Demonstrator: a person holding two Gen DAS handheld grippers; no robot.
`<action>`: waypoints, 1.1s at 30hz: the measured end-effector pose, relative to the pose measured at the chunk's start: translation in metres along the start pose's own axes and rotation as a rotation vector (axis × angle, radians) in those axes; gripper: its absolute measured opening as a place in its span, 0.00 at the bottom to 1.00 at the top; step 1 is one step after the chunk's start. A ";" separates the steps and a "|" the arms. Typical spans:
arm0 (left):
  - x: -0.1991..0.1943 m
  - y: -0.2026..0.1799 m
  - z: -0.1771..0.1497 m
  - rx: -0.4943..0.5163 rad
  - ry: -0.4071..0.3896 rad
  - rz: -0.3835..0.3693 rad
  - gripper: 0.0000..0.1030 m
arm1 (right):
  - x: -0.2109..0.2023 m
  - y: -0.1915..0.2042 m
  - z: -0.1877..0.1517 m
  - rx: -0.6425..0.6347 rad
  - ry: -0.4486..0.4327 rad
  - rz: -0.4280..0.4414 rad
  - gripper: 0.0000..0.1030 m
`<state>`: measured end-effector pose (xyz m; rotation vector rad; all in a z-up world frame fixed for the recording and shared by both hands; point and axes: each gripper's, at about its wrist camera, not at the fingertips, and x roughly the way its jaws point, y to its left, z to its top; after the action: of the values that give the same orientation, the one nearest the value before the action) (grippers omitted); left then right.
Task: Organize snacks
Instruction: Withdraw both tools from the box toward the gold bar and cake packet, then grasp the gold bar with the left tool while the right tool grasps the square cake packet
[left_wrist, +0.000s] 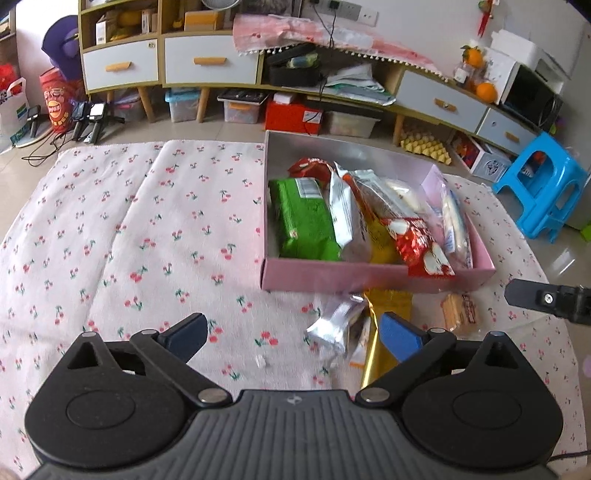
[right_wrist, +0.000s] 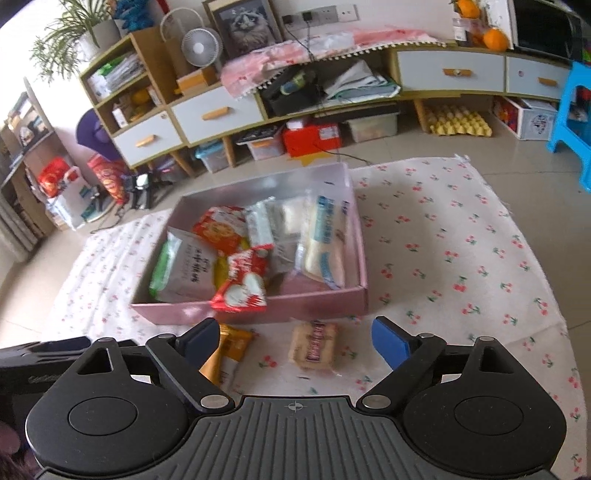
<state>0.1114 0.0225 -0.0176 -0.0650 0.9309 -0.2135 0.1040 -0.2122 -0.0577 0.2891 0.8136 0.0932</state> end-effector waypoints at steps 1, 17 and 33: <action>0.000 0.000 -0.005 0.001 -0.001 -0.004 0.97 | 0.001 -0.002 -0.002 0.003 0.002 -0.011 0.89; 0.010 -0.034 -0.039 0.034 -0.026 0.051 0.83 | 0.028 -0.022 -0.024 -0.086 0.039 -0.121 0.89; 0.031 -0.060 -0.042 0.075 -0.015 -0.036 0.42 | 0.044 -0.038 -0.018 0.026 0.059 -0.141 0.89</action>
<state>0.0866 -0.0413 -0.0579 -0.0139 0.9066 -0.2807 0.1197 -0.2358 -0.1112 0.2535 0.8919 -0.0412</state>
